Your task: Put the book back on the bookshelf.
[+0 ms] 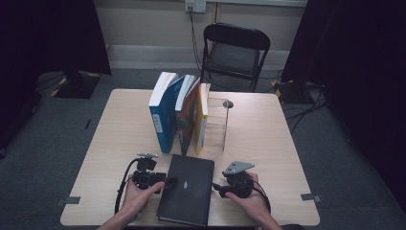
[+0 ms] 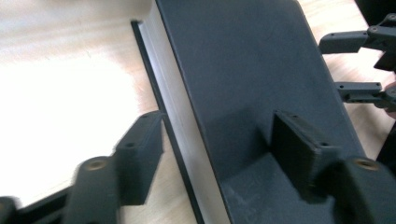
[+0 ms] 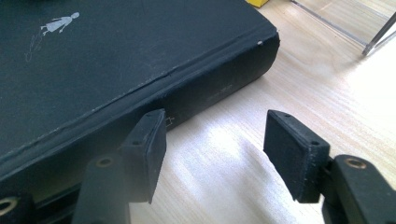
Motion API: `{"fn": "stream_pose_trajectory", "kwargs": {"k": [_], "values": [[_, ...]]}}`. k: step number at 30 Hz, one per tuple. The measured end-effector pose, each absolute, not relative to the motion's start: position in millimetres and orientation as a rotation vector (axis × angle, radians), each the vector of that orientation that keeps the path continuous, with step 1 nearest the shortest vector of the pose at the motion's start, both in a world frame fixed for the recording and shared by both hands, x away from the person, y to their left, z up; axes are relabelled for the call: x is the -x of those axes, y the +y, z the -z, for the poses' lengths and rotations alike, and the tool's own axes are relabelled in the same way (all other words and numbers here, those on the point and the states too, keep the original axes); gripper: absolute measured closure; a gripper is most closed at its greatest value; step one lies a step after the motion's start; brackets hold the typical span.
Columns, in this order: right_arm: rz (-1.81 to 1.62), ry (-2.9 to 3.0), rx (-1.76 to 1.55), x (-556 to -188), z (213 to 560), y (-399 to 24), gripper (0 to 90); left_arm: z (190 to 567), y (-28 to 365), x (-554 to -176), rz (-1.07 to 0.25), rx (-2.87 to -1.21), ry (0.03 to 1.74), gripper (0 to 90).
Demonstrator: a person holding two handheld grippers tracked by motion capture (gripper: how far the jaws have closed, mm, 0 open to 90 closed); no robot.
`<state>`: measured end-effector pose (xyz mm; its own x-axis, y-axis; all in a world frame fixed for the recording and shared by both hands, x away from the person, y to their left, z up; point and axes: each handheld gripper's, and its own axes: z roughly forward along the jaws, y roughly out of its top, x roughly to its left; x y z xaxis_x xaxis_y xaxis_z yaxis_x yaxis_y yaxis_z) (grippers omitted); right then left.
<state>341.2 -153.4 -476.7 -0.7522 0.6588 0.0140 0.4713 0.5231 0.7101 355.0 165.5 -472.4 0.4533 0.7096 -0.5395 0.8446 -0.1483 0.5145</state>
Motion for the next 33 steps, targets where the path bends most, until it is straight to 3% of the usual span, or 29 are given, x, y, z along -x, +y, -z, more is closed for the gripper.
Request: {"fn": "stream_pose_trajectory", "kwargs": {"k": [2,4,14,19,23,33], "values": [[-1.049,2.506,-0.947,-341,477,-153,39.6,470,161,-352,0.226,-1.93,1.255,39.9],[-1.052,2.51,-0.948,-341,477,-153,39.3,467,157,-350,0.192,-1.964,1.248,33.4],[-1.046,2.512,-0.947,-341,476,-153,39.6,449,166,-345,0.214,-1.884,1.161,36.7],[-1.04,2.509,-0.948,-340,476,-153,39.8,441,156,-337,0.321,-1.856,1.046,41.9],[-1.036,2.509,-0.943,-340,476,-152,40.5,443,144,-334,0.29,-1.92,1.054,36.8],[-1.04,2.512,-0.944,-341,476,-153,39.4,461,139,-360,0.443,-1.913,1.085,43.4]]}}
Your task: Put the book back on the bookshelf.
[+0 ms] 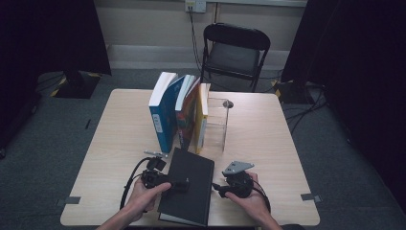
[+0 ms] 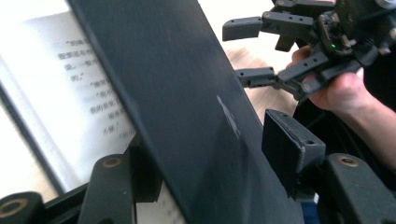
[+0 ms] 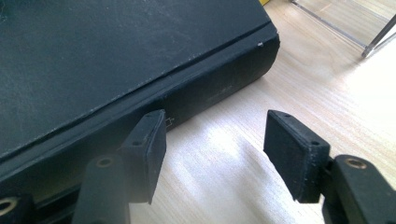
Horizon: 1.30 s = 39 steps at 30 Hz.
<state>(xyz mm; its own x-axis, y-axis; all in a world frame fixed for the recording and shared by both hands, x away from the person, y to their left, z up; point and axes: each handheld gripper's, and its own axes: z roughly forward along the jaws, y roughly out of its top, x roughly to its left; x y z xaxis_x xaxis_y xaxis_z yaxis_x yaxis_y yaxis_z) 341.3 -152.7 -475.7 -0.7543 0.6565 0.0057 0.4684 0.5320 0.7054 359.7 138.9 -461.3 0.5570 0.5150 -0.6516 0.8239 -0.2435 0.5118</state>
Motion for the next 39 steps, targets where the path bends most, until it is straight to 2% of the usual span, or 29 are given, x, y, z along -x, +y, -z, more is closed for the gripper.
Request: {"fn": "stream_pose_trajectory", "kwargs": {"k": [3,12,16,18,29,36,39], "values": [[-1.04,2.514,-0.942,-341,476,-153,39.4,467,128,-367,0.48,-1.973,1.076,42.6],[-1.041,2.513,-0.947,-342,476,-153,37.0,470,130,-373,0.52,-1.982,0.995,44.0],[-1.041,2.516,-0.949,-343,476,-153,35.4,472,137,-376,0.583,-1.933,0.949,56.4],[-1.051,2.524,-0.956,-344,474,-154,30.5,472,137,-376,0.583,-1.934,0.947,57.6],[-1.281,2.541,-1.017,-341,465,-160,21.1,465,136,-368,0.486,-1.953,0.908,57.8],[-1.342,2.638,-1.028,-339,470,-149,16.9,458,134,-357,0.392,-1.971,0.862,57.1],[-1.365,2.675,-1.046,-341,474,-146,11.2,454,131,-352,0.348,-1.984,0.824,56.8]]}}
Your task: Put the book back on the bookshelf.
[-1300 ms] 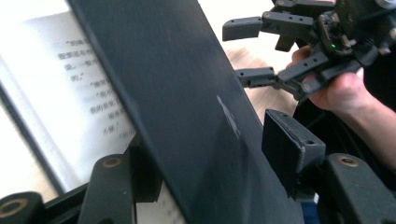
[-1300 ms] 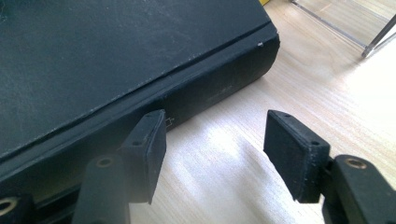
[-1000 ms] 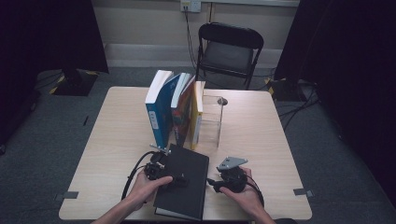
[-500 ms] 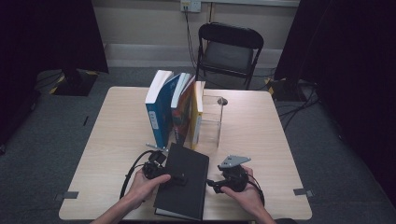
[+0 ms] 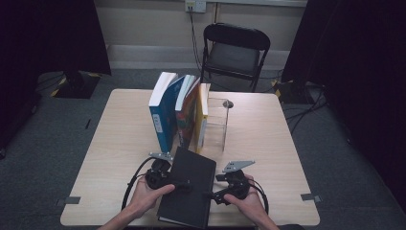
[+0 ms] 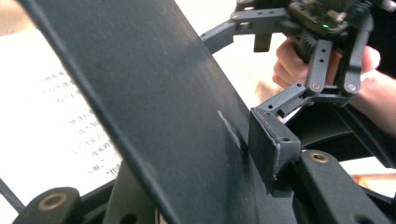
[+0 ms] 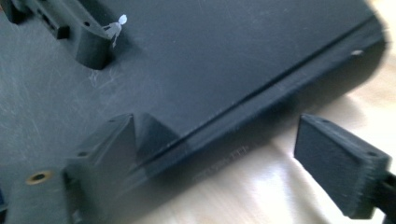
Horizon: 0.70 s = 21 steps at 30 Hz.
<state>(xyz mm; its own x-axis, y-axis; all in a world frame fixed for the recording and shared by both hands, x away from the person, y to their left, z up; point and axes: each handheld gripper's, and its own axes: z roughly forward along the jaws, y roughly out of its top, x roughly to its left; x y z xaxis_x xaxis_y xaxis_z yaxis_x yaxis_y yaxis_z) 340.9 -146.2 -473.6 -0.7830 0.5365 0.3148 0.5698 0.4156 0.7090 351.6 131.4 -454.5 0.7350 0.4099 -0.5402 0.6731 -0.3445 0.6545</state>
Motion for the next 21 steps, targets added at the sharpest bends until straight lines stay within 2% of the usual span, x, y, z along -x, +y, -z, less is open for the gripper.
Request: {"fn": "stream_pose_trajectory", "kwargs": {"k": [7,15,21], "values": [[1.305,-2.472,1.038,-351,483,-152,4.7,449,126,-348,0.304,-2.0,0.804,56.4],[1.306,-2.425,1.016,-359,484,-155,5.2,444,125,-344,0.265,-2.018,0.76,56.4],[1.378,-2.495,0.99,-354,469,-158,9.1,429,123,-339,0.16,-2.036,0.672,57.0]]}}
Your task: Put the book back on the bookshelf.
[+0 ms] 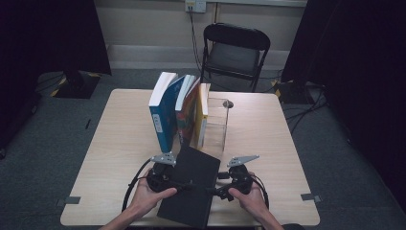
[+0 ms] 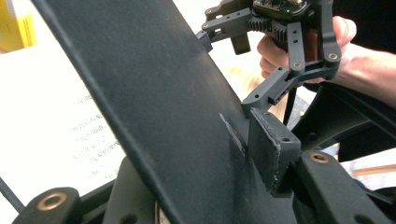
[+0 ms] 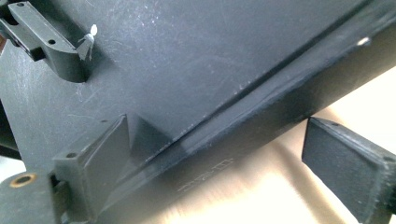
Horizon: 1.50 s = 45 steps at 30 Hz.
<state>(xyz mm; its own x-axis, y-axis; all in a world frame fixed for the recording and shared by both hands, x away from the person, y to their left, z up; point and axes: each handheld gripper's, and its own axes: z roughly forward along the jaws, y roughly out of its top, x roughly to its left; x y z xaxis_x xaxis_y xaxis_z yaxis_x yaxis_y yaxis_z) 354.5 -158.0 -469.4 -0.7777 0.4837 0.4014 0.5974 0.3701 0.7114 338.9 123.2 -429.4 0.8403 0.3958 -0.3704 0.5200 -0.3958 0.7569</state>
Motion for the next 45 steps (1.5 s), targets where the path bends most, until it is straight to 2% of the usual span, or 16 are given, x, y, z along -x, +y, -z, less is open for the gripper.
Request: {"fn": "stream_pose_trajectory", "kwargs": {"k": [5,11,17,24,27,36,39,45], "values": [[1.464,-2.517,0.968,-353,460,-162,13.1,424,124,-332,0.086,-2.024,0.627,57.3],[1.479,-2.346,0.893,-364,467,-160,5.5,418,119,-325,0.047,-2.039,0.539,57.9],[1.535,-2.409,0.865,-356,453,-166,13.9,415,123,-323,0.054,-1.994,0.504,61.8],[1.763,-2.464,0.831,-346,415,-179,36.4,410,127,-324,0.03,-1.973,0.494,66.2],[1.826,-2.498,0.788,-341,402,-179,42.4,413,128,-327,0.019,-1.964,0.5,66.1],[1.841,-2.585,0.744,-332,393,-174,44.6,418,137,-325,-0.061,-1.952,0.5,56.0],[1.839,-2.585,0.722,-330,393,-171,43.2,419,143,-320,-0.095,-1.953,0.505,55.4],[1.766,-2.61,0.6,-327,397,-145,41.1,424,152,-316,-0.083,-1.961,0.524,47.0]]}}
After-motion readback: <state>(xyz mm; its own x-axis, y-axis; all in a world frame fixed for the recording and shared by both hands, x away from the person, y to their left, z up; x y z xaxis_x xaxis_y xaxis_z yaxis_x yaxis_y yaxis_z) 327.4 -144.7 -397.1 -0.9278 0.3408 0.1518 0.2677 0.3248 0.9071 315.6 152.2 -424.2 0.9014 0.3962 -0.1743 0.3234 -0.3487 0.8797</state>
